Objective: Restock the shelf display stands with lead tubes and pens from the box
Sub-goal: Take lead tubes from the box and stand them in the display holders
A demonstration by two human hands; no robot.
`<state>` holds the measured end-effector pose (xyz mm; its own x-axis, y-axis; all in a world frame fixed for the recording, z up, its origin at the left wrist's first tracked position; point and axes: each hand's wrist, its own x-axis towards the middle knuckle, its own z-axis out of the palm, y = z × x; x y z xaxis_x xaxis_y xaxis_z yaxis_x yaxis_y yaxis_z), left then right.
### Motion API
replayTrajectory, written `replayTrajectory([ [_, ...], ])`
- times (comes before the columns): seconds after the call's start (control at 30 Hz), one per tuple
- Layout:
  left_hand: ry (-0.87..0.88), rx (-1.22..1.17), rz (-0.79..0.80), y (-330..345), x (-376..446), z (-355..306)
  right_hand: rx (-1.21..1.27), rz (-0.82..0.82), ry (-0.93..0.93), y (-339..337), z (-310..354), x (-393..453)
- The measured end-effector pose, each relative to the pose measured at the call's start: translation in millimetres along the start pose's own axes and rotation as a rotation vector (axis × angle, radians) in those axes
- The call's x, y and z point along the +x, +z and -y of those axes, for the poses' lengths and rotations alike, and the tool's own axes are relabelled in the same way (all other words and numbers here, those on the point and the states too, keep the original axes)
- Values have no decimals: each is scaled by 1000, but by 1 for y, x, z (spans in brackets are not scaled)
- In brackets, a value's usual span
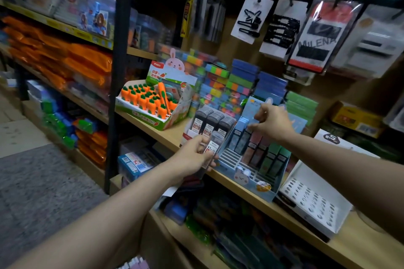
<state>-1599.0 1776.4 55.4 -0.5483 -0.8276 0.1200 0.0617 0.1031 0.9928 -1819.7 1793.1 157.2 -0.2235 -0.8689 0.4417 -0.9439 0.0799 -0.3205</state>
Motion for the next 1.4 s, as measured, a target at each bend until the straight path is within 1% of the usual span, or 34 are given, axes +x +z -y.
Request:
replayTrajectory([
  [0.53, 13, -29, -88, -15, 0, 4, -28, -18, -19, 7, 3, -2],
  [0.73, 9, -16, -52, -11, -2, 2, -76, -36, 72, 12, 6, -3],
  [0.87, 2, -19, -64, -13, -3, 1, -129, -60, 81, 12, 12, -3],
  [1.0, -7, -60, -89, -13, -3, 0, -211, 7, 95, 7, 16, -3],
  [1.07, -1, -74, -116, -12, -3, 0, -239, -49, 45, 4, 20, -5],
  [1.13, 12, -98, -133, -12, -2, 0, -112, -127, -77, 4, 32, -11],
  [1.17, 19, -114, -132, -12, -2, 0, -12, -99, -129, 6, 40, -15],
  [1.2, 24, -129, -126, -11, -1, 0, 83, -14, -157, 9, 50, -19],
  [1.27, 18, -152, -102, -10, 0, -1, 217, 197, -142, 18, 65, -27],
  [1.3, 16, -155, -89, -11, 1, -1, 239, 254, -135, 23, 70, -29],
  [1.33, 17, -147, -78, -11, 2, -1, 235, 271, -139, 27, 73, -30],
  [1.4, 22, -97, -82, -13, 6, -1, 189, 248, -160, 30, 79, -28],
])
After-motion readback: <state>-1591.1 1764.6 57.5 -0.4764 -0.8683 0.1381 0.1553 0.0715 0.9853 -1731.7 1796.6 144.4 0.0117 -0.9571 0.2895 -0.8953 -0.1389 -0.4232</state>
